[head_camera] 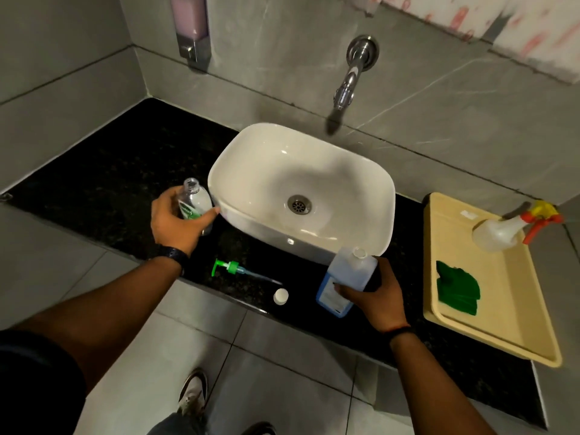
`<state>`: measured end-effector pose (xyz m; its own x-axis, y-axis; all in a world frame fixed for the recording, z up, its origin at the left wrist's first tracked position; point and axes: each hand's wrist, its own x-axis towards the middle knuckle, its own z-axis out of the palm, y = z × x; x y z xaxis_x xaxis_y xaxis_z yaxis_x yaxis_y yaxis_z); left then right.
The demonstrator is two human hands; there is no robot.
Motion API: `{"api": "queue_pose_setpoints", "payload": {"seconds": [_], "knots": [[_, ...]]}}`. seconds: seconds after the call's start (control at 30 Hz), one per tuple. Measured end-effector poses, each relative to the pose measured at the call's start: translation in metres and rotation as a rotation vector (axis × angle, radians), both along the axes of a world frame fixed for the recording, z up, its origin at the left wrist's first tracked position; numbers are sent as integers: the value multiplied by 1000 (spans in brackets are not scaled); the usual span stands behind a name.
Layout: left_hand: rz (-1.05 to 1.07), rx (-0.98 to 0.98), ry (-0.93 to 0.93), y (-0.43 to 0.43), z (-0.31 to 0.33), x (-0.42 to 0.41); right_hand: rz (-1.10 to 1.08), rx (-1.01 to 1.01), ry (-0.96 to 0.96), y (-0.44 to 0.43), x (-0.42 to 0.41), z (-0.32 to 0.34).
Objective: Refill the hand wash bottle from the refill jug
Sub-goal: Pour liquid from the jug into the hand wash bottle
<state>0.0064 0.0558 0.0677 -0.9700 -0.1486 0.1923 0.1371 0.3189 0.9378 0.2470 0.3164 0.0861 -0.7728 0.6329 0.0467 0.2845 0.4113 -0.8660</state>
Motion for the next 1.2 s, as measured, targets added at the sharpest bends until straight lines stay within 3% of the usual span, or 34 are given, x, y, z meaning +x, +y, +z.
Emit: {"api": "queue_pose_setpoints", "payload": {"seconds": [0.2,0.4,0.57,0.77,1.2], "knots": [[-199,146,152,46,90,1,-79,60,277,1,-31,101],[-322,178,261,91,181,19,-53,180,419,4,-60,230],[-385,185,312,115,232,38,-34,495,307,5,-65,304],[-425,175,326,134,259,59,-24,771,176,13,-57,336],[-495,166,292,154,276,83,-55,1028,-3,24,-39,362]]}}
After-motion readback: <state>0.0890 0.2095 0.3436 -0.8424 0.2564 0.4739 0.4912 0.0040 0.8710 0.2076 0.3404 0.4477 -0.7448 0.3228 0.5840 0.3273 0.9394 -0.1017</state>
